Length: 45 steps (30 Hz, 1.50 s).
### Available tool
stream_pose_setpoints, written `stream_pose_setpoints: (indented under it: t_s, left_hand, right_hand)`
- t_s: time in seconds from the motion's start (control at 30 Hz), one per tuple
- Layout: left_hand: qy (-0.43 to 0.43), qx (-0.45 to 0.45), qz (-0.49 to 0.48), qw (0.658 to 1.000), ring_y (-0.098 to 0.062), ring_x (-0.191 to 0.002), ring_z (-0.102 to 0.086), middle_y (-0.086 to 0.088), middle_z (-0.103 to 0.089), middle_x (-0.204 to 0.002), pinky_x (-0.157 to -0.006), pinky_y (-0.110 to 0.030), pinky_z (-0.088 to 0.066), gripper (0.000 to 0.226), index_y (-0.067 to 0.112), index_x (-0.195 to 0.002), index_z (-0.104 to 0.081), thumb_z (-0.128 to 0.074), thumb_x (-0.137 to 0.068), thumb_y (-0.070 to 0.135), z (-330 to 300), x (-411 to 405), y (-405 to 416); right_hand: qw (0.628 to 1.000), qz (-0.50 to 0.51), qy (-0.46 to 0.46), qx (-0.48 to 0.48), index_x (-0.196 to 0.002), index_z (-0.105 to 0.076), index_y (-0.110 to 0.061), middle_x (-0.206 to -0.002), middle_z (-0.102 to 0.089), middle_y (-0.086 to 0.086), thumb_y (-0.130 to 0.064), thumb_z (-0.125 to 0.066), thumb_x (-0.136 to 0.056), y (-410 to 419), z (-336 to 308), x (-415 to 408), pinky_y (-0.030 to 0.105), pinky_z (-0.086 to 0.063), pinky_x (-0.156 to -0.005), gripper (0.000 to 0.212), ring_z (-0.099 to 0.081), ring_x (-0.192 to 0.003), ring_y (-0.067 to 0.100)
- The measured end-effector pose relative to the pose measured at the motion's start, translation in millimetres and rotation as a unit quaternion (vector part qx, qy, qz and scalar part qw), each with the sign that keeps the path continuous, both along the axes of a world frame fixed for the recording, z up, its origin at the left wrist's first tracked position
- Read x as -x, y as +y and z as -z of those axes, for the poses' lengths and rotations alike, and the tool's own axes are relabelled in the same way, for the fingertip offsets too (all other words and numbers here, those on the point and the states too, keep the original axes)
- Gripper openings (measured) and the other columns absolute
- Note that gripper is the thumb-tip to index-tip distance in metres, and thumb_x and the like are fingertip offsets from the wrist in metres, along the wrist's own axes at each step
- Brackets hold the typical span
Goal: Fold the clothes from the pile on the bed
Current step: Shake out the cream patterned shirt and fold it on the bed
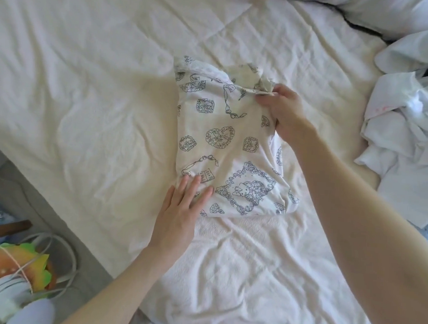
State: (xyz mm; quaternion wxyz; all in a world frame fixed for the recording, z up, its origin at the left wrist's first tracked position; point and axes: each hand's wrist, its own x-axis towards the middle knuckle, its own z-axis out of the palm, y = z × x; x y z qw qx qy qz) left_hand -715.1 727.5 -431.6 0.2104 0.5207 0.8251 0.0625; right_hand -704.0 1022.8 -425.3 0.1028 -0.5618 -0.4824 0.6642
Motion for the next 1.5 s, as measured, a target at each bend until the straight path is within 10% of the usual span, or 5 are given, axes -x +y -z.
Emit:
stream_pose_setpoints:
  t_s: [0.4,0.6,1.1,1.33,1.5]
  left_hand:
    - [0.041,-0.006,0.038,0.998,-0.043,-0.134,-0.033,-0.020,-0.036,-0.147,-0.103,-0.057,-0.036,0.085,0.013,-0.138,-0.047,-0.075,-0.062,-0.012,11,0,-14]
    - [0.059,-0.076,0.084,0.992,-0.050,-0.122,-0.046,-0.027,-0.050,-0.133,-0.094,-0.056,-0.046,0.055,0.003,-0.123,-0.061,-0.039,-0.076,-0.015,15,11,-8]
    - [-0.216,-0.047,-0.047,0.974,-0.002,-0.112,-0.055,0.009,-0.056,-0.129,-0.093,-0.010,-0.038,0.053,0.014,-0.122,-0.063,-0.068,-0.074,-0.007,-70,-10,-102]
    - [-0.240,-0.141,-0.256,0.926,0.012,-0.065,-0.054,0.023,-0.060,-0.081,-0.063,0.001,-0.037,0.030,0.023,-0.112,-0.063,-0.065,-0.085,0.010,-83,45,-30]
    - [-0.141,-0.099,-0.255,0.951,-0.025,-0.124,-0.048,-0.014,-0.047,-0.139,-0.101,-0.023,-0.033,0.047,0.010,-0.143,-0.035,-0.042,-0.099,0.024,-45,67,34]
  right_hand:
    - [0.962,-0.084,-0.220,-0.141,-0.131,-0.045,-0.012,-0.121,-0.054,0.006,-0.056,-0.062,-0.082,-93,27,-121,0.038,-0.049,-0.091,0.068,-0.056,-0.106,0.019]
    - [0.988,-0.018,-0.099,0.116,-0.112,-0.059,-0.007,-0.087,-0.070,0.002,-0.015,-0.073,-0.081,-110,23,-145,0.022,-0.057,-0.059,0.035,-0.069,-0.070,0.011]
    - [0.941,0.030,-0.143,0.306,-0.085,-0.058,0.002,-0.065,-0.067,0.010,0.000,-0.067,-0.082,-191,-54,-225,0.024,-0.051,-0.047,0.010,-0.064,-0.054,0.016]
    - [0.980,0.100,-0.079,0.153,-0.073,-0.059,-0.007,-0.054,-0.066,0.003,-0.014,-0.052,-0.093,-134,-79,-165,0.020,-0.047,-0.043,0.023,-0.062,-0.046,0.012]
    - [0.906,-0.130,-0.284,-0.287,-0.134,-0.045,-0.012,-0.132,-0.054,0.010,-0.043,-0.044,-0.096,-128,-55,-116,0.034,-0.041,-0.093,0.049,-0.051,-0.119,0.024]
